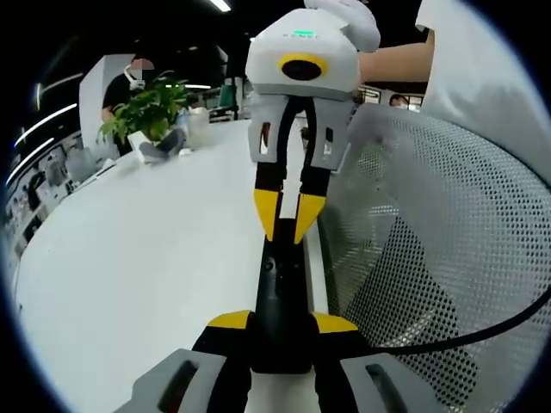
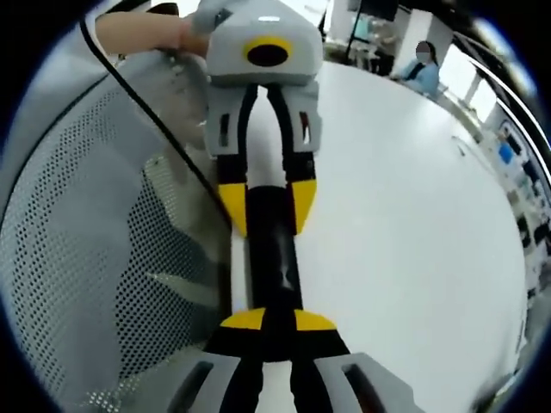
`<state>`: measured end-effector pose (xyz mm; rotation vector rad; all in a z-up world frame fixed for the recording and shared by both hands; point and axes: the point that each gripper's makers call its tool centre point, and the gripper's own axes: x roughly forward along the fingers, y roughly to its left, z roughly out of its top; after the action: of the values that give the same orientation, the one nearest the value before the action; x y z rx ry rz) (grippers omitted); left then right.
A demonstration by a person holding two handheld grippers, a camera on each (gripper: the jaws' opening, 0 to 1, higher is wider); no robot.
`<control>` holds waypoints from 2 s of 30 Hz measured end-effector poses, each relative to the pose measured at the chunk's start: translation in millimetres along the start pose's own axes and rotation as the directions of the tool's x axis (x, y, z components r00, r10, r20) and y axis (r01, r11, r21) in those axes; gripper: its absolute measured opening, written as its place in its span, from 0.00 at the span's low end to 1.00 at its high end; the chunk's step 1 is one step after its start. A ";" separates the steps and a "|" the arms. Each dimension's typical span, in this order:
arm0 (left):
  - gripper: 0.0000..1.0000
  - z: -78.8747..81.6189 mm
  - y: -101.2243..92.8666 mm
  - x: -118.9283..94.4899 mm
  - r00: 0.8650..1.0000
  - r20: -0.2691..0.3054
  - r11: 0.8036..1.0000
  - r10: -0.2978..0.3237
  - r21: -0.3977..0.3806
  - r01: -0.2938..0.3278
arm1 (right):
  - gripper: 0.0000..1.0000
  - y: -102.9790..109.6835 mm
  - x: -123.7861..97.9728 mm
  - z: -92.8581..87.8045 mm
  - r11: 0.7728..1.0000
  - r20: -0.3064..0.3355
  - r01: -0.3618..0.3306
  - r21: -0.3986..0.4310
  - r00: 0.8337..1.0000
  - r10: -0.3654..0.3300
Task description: Press the specified remote control buttons in sequence, fully releasing each button before pressing the next.
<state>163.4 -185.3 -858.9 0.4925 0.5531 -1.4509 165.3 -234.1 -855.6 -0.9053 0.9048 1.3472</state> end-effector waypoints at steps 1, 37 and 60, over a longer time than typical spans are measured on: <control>0.25 0.0 -0.1 0.0 1.000 -0.001 1.000 0.000 0.001 0.000 | 0.06 0.0 0.3 0.1 1.000 -0.007 0.000 -0.002 1.000 0.000; 0.25 -0.4 0.6 0.3 1.000 0.008 1.000 0.004 -0.013 -0.004 | 0.06 1.5 2.1 7.2 0.994 0.008 -0.041 -0.100 0.999 0.042; 0.25 -0.5 0.8 -0.1 1.000 0.009 1.000 0.004 -0.013 -0.004 | 0.03 3.1 1.8 14.7 0.997 0.227 0.067 -0.040 0.972 -0.056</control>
<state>164.2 -184.9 -859.2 0.4766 0.5540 -1.4440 162.4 -219.8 -851.6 -0.7908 0.6675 1.3906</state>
